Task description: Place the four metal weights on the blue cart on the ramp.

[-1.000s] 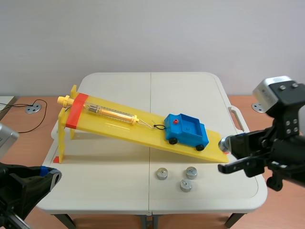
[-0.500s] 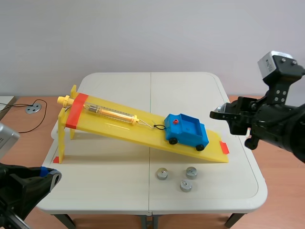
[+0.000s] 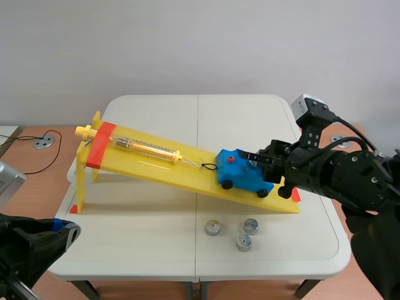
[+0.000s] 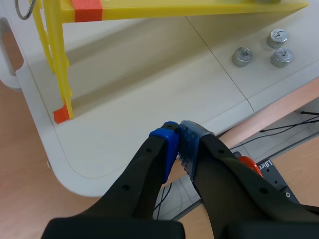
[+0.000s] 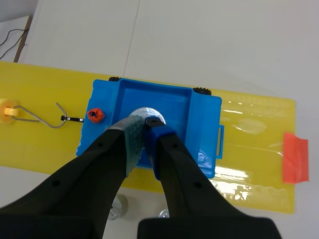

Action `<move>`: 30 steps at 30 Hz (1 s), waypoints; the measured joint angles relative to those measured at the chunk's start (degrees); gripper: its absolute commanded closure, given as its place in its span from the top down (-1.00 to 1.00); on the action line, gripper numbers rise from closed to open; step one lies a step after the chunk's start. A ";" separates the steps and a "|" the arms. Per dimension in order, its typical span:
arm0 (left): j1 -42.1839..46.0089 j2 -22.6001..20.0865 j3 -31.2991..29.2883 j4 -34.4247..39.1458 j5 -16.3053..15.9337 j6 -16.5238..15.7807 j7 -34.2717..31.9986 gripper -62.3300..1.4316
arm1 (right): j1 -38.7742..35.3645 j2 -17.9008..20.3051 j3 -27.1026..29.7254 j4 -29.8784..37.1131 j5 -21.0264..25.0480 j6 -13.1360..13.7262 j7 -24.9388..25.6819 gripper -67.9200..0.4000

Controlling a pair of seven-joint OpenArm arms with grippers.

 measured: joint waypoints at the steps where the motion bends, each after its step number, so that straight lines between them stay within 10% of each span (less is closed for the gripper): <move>1: 0.00 0.00 0.00 0.00 0.00 0.00 0.00 -0.87 | 0.35 -0.24 0.00 -0.66 -0.22 0.00 0.02 -0.97; 24: 0.00 0.00 0.00 0.00 0.00 0.00 0.00 -0.87 | 3.08 -3.23 0.00 -4.94 -5.18 -2.40 4.39 -0.96; 30: 0.00 0.00 0.00 0.00 0.00 0.00 0.00 -0.87 | 3.08 -3.21 0.00 -4.94 -5.14 -2.71 4.57 -0.53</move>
